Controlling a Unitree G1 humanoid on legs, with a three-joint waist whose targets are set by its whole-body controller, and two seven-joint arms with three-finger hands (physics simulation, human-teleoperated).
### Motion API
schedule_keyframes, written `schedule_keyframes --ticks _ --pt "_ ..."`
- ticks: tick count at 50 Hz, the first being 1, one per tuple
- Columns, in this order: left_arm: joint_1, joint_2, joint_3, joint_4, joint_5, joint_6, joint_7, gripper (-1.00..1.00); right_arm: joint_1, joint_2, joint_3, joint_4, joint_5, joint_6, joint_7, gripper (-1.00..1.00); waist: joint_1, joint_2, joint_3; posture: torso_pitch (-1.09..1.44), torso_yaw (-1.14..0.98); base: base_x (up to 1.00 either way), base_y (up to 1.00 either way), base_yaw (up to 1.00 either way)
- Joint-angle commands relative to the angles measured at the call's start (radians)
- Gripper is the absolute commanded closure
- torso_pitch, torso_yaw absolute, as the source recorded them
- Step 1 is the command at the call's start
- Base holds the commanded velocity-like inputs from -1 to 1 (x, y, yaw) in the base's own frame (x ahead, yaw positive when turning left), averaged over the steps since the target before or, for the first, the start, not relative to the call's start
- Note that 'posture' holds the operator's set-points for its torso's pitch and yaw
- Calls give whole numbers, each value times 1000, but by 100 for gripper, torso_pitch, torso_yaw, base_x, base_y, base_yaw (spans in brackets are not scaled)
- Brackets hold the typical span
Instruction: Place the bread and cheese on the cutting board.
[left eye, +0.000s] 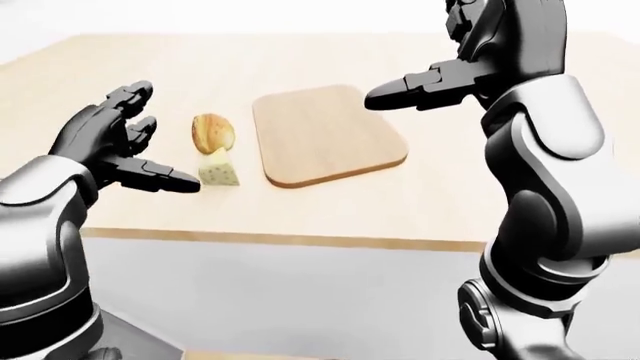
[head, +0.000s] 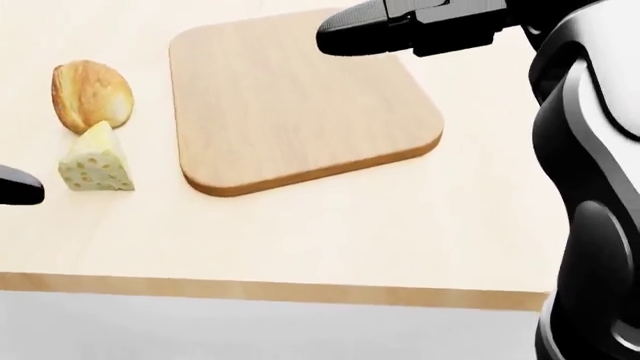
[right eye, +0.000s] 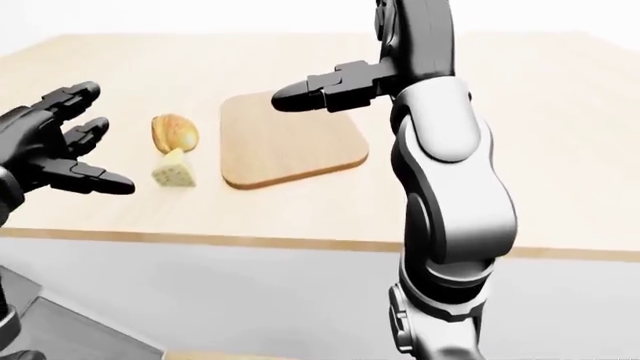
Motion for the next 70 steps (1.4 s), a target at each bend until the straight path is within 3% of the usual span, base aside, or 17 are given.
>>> schedule_keyframes --ticks 1,10,19,27,42,43,44,46,49,55,61,63,65,70 --pt "-33 14 7 -11 18 -43 -11 -100 -30 -6 -10 -19 -11 -26 -1 -100 -2 7 -25 0 0 0 0 0" --pt "-184 16 -62 274 126 -176 -22 -100 -31 -1 -7 -16 -31 -25 11 -100 3 4 -31 0 0 0 0 0" --pt "-13 -96 -70 -13 153 -92 -69 -100 -32 -2 -12 -24 -32 -15 13 -100 0 3 -34 0 0 0 0 0" --pt "13 -127 -69 -154 172 -17 -129 -100 -31 -2 -6 -27 -39 -10 18 -100 1 -2 -33 0 0 0 0 0" --pt "8 -136 -53 -116 178 -49 -110 -100 -31 1 -8 -25 -52 -8 27 -100 4 -1 -37 0 0 0 0 0" --pt "9 -137 -46 -118 176 -45 -106 -89 -31 3 -7 -24 -52 -8 26 -100 4 -1 -37 0 0 0 0 0" --pt "15 -136 -41 -121 172 -45 -104 -100 -30 3 -7 -23 -52 -10 26 -100 3 -1 -37 0 0 0 0 0" --pt "26 -138 -34 -111 165 -61 -96 -84 -29 3 -6 -24 -52 -9 26 -100 2 -1 -36 0 0 0 0 0" --pt "29 -135 -27 -115 154 -56 -90 -96 -27 4 -4 -27 -54 -8 27 -100 2 -1 -37 0 0 0 0 0" --pt "32 -124 -15 -102 132 -69 -75 -99 -25 6 -2 -24 -60 -12 30 -100 2 0 -36 0 0 0 0 0" --pt "30 -115 -13 -99 120 -61 -61 -91 -22 8 1 -22 -64 -15 34 -100 2 1 -36 0 0 0 0 0" --pt "37 -119 -15 -99 117 -68 -57 -69 -20 9 2 -23 -67 -16 35 -100 2 1 -35 0 0 0 0 0" --pt "39 -120 -16 -100 114 -68 -54 -83 -21 11 4 -26 -69 -13 35 -100 2 2 -35 0 0 0 0 0" --pt "34 -123 -12 -114 105 -51 -41 -87 -22 13 5 -29 -75 -9 39 -100 1 3 -35 0 0 0 0 0"
